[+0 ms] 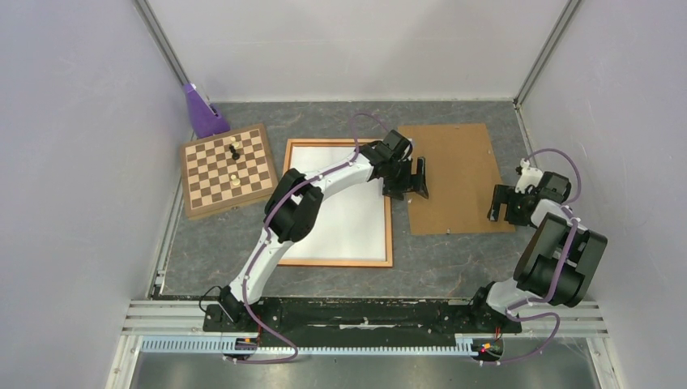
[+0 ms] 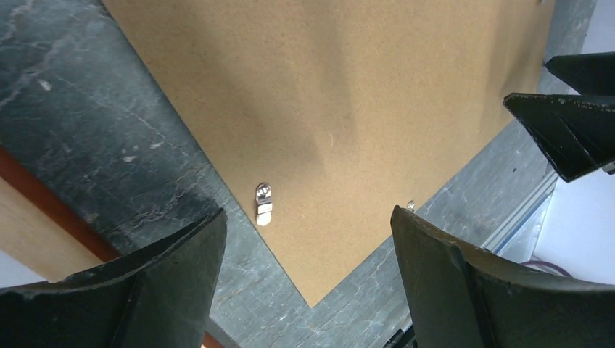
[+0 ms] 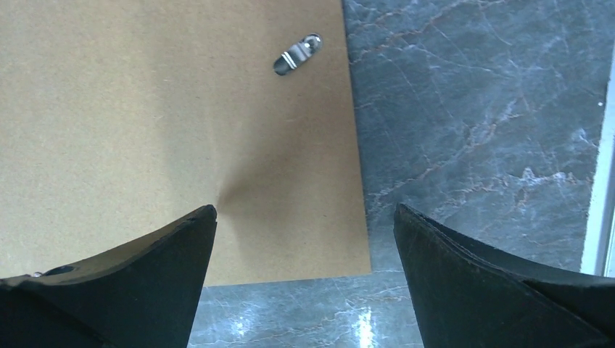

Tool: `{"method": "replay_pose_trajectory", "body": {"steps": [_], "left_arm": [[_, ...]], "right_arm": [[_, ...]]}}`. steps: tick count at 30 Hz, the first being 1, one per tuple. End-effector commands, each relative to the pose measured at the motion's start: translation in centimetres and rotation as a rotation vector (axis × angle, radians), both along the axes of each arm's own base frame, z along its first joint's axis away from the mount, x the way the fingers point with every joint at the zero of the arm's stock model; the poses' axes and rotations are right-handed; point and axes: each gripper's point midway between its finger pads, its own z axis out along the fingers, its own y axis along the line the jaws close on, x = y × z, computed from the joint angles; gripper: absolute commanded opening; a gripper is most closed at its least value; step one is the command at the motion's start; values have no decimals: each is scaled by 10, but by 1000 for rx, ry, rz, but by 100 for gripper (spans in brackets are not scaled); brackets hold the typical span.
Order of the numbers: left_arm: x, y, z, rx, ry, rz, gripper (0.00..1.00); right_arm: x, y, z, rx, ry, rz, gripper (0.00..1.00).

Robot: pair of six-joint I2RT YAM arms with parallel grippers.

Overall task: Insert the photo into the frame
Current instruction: Pick up the photo frame item at the center of the board.

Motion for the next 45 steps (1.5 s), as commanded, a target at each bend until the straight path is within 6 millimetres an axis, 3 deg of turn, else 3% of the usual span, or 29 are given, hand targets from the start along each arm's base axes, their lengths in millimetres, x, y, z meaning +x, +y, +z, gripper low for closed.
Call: {"method": "replay_pose_trajectory", "body": {"steps": [1, 9, 18, 24, 31, 45], "left_arm": [[-22, -5, -4, -14, 55, -39, 91], [-28, -9, -9, -45, 77, -73, 91], [-45, -6, -19, -65, 81, -130, 91], [-50, -6, -18, -63, 65, -157, 91], [-57, -6, -26, -55, 82, -169, 91], [-66, 6, -28, -39, 84, -173, 92]], "right_arm": [[10, -15, 12, -21, -49, -3, 96], [23, -28, 24, -75, -97, 38, 96], [13, 4, -21, 124, -2, 100, 93], [7, 32, -31, 291, 26, 149, 80], [10, 56, -8, 431, -17, 205, 66], [29, 76, 90, 475, -202, 315, 58]]}}
